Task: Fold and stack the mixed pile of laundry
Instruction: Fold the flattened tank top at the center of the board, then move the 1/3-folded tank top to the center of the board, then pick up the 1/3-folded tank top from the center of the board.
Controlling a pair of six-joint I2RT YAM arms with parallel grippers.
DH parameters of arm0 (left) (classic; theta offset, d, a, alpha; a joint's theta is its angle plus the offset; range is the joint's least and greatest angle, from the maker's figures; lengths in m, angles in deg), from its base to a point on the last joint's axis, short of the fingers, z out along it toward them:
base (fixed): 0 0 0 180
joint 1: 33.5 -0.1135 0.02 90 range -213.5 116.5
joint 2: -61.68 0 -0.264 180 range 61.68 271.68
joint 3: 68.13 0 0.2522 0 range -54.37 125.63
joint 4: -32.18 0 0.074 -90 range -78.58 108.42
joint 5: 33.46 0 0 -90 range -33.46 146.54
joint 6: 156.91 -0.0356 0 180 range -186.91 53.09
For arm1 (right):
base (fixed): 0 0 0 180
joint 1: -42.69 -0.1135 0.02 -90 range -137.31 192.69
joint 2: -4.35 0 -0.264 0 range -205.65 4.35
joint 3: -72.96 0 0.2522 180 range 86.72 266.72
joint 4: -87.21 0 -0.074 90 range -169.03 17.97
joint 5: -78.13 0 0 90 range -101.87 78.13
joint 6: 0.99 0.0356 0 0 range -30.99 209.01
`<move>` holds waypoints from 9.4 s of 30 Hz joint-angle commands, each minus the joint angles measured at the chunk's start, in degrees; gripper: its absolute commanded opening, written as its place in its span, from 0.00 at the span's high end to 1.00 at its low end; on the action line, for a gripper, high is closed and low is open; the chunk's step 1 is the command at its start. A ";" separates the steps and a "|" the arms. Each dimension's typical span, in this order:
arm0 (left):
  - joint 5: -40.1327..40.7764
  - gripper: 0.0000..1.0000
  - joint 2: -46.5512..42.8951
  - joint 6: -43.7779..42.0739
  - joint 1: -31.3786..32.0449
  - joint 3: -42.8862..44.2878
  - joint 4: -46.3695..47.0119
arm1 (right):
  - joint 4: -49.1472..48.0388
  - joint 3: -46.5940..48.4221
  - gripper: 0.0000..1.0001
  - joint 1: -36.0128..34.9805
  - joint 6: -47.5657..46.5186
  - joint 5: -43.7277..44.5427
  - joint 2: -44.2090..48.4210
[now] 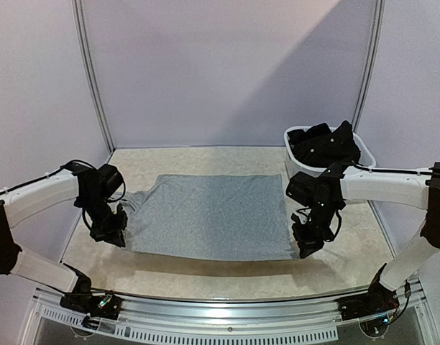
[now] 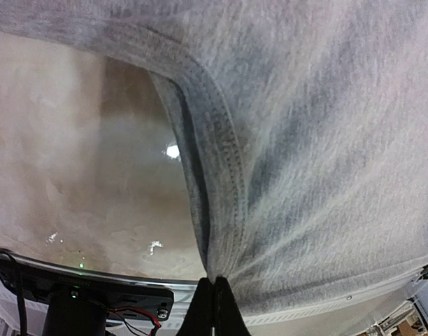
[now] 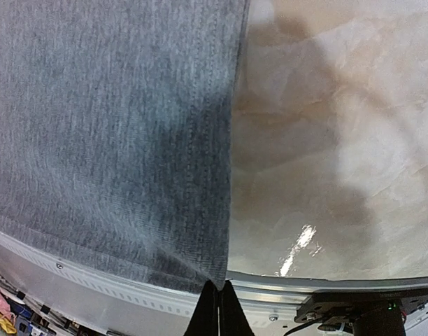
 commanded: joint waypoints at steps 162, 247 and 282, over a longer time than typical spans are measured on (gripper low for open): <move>-0.53 0.50 45.52 -17.82 -9.43 47.38 10.49 | 11.25 42.42 0.60 10.29 -10.70 6.05 -19.57; -1.63 1.00 51.20 -19.27 -10.23 46.97 10.42 | 0.02 75.96 0.62 16.00 -3.09 23.43 -61.97; -3.38 1.00 48.31 -12.68 -10.84 40.03 17.25 | -6.32 68.89 1.00 14.66 -9.97 19.61 -59.55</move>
